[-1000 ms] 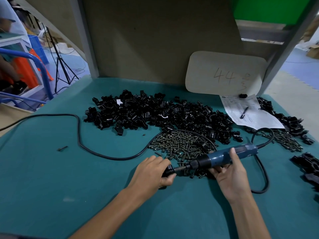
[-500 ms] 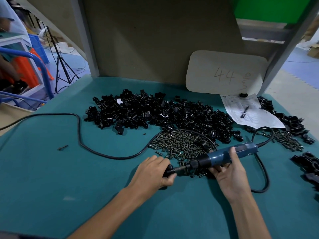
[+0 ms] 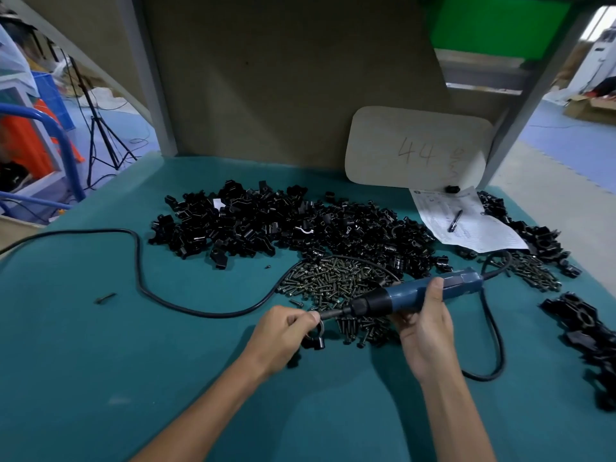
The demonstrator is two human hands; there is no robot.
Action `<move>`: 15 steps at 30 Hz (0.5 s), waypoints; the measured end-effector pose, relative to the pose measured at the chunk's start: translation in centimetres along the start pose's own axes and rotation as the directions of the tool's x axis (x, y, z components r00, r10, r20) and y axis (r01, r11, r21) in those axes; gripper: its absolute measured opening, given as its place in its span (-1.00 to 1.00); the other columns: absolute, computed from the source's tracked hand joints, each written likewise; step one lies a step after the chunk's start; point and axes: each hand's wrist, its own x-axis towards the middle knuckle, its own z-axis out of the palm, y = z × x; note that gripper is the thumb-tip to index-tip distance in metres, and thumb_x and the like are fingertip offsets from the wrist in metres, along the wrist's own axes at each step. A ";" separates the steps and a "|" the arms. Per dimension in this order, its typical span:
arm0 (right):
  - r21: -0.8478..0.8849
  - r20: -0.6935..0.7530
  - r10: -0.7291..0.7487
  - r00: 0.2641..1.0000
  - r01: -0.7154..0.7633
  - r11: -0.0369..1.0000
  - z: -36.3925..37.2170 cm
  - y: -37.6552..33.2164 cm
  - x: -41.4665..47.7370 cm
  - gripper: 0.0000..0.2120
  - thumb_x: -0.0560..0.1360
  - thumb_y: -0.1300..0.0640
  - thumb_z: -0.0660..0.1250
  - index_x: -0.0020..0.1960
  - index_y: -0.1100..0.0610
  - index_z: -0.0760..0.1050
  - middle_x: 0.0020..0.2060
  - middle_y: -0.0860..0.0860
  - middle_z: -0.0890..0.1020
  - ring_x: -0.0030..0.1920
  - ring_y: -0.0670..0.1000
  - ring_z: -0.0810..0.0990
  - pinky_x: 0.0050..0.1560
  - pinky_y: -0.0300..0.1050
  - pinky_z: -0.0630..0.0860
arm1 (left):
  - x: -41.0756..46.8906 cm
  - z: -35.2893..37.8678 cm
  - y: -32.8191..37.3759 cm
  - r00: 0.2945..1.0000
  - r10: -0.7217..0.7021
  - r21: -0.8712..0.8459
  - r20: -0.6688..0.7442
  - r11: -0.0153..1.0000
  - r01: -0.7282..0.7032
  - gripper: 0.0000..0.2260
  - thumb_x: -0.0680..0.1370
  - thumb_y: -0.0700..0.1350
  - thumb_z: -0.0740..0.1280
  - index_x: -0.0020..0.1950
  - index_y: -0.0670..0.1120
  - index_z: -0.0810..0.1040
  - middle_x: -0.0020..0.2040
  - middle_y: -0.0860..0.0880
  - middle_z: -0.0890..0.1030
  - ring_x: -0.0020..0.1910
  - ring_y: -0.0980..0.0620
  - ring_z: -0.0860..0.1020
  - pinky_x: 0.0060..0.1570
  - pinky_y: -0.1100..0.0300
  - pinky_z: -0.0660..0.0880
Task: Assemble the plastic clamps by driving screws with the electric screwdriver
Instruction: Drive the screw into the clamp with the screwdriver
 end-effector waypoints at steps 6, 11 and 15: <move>-0.442 -0.104 -0.066 0.992 0.014 0.897 -1.8 -2.8 2.1 -0.41 0.57 -0.28 0.32 0.41 0.08 0.31 0.19 0.04 0.55 0.23 0.12 0.55 0.35 0.12 0.43 | -0.1 -1.0 -0.6 0.999 -0.019 -0.237 -0.048 0.971 0.007 -0.51 0.48 0.30 0.22 -0.36 -0.11 0.38 -0.39 -0.10 0.39 -0.35 -0.01 0.32 -0.26 0.08 0.24; -0.884 -0.078 -0.148 0.986 0.000 0.468 -4.5 -2.8 0.2 -0.46 0.54 -0.14 0.37 0.39 0.08 0.30 0.11 0.07 0.57 0.08 0.17 0.57 0.13 0.10 0.52 | 0.7 1.6 -0.5 0.996 0.048 -0.134 -0.078 0.989 -0.059 -0.61 0.53 0.27 0.34 -0.20 -0.05 0.55 -0.40 0.00 0.44 -0.43 0.03 0.36 -0.40 0.26 0.28; -0.991 0.095 -0.401 0.911 0.126 0.053 -4.3 -3.0 -2.1 -0.46 0.61 -0.15 0.32 0.47 0.10 0.36 0.31 0.16 0.38 0.28 0.19 0.42 0.25 0.03 0.36 | 1.3 3.6 0.8 0.989 0.034 -0.051 -0.145 0.998 -0.042 -0.84 0.49 0.11 0.49 -0.01 0.11 0.61 -0.22 0.08 0.61 -0.29 0.15 0.55 -0.31 0.24 0.45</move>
